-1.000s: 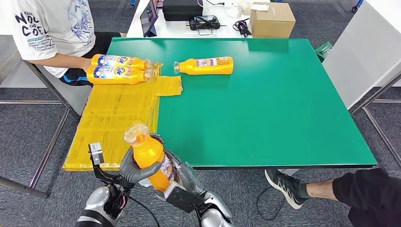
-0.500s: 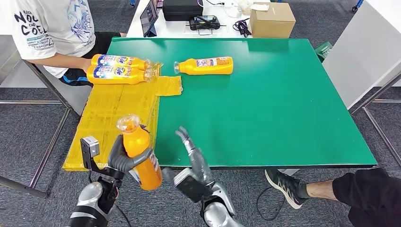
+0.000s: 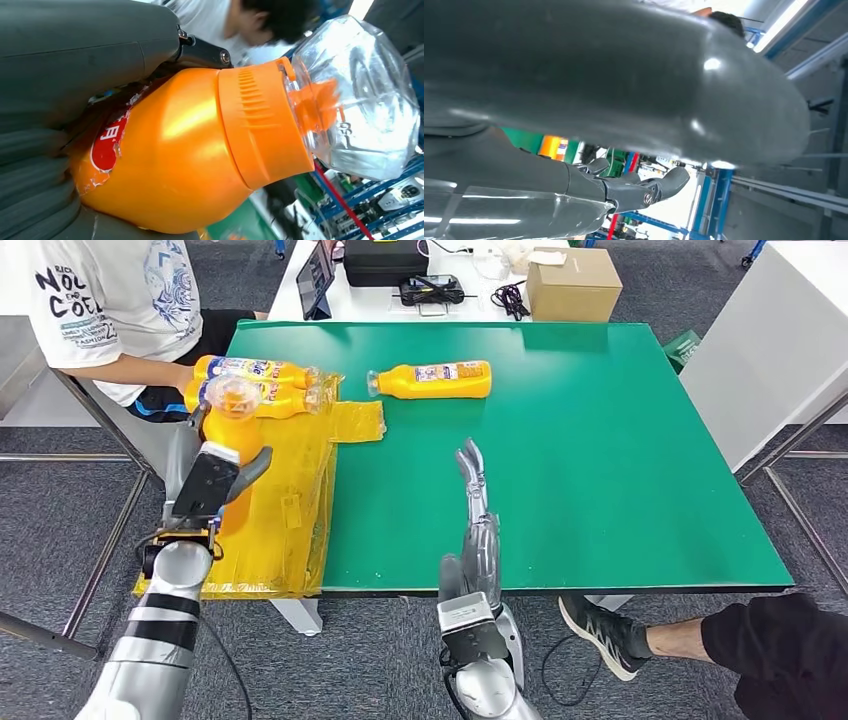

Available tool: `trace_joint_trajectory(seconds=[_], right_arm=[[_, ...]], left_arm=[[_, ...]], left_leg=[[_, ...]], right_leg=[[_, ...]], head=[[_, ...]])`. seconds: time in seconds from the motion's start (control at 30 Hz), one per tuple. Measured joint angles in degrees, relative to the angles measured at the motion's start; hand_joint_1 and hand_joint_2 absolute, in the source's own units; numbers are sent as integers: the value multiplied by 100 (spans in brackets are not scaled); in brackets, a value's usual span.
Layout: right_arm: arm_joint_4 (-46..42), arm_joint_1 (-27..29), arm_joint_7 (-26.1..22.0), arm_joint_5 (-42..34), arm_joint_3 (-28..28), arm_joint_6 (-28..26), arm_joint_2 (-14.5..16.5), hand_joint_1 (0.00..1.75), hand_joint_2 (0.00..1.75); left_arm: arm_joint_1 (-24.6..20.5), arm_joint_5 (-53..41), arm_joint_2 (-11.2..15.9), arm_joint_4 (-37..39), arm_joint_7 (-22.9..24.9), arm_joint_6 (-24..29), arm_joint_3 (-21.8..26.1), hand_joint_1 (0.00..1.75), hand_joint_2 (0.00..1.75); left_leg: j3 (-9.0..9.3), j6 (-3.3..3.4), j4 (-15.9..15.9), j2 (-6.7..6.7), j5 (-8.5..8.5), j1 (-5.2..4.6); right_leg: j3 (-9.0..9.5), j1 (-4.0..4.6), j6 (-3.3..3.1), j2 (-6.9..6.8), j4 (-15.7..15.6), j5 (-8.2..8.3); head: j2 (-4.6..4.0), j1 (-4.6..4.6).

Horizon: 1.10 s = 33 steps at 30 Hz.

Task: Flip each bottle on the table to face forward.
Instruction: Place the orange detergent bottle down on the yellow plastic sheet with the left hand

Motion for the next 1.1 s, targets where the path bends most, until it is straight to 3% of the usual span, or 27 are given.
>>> trace_joint_trajectory(seconds=[0.27, 0.43, 0.6, 0.83, 1.1], right_arm=[[-37, 0, 4, -228, 10, 94, 0, 0, 0], [-36, -1, 28, -362, 7, 356, 0, 0, 0], [-33, -1, 63, -461, 3, 681, 0, 0, 0], [-1, -1, 65, -479, 4, 820, 0, 0, 0], [162, 2, 50, -480, 30, 877, 0, 0, 0]], left_arm=[[-251, -592, 13, 8, 133, 52, -228, 175, 175], [-398, -2267, 185, 308, 488, 412, -646, 175, 175], [-762, -3929, 591, 1164, 769, 461, -1368, 175, 175], [-1163, -4007, 922, 2176, 688, 383, -1995, 175, 175], [-1237, -2983, 1034, 3053, 59, 10, -2090, 175, 175]], left_leg=[[-8, -1, 0, 0, -1, 0], [-9, -1, 0, 1, -1, 0], [-9, -1, 0, 6, 0, 1], [-13, -3, 0, 7, 1, 1], [-17, -4, -1, 2, 0, 2]], right_leg=[[-9, 1, 0, 0, -1, 0], [-12, 1, 0, 1, 0, 0], [-13, 2, -1, 3, 1, 1], [-14, 2, -1, 4, 2, 1], [-17, 2, -1, 3, 2, 0]], head=[[0, 0], [0, 1], [0, 2], [0, 0], [0, 0]])
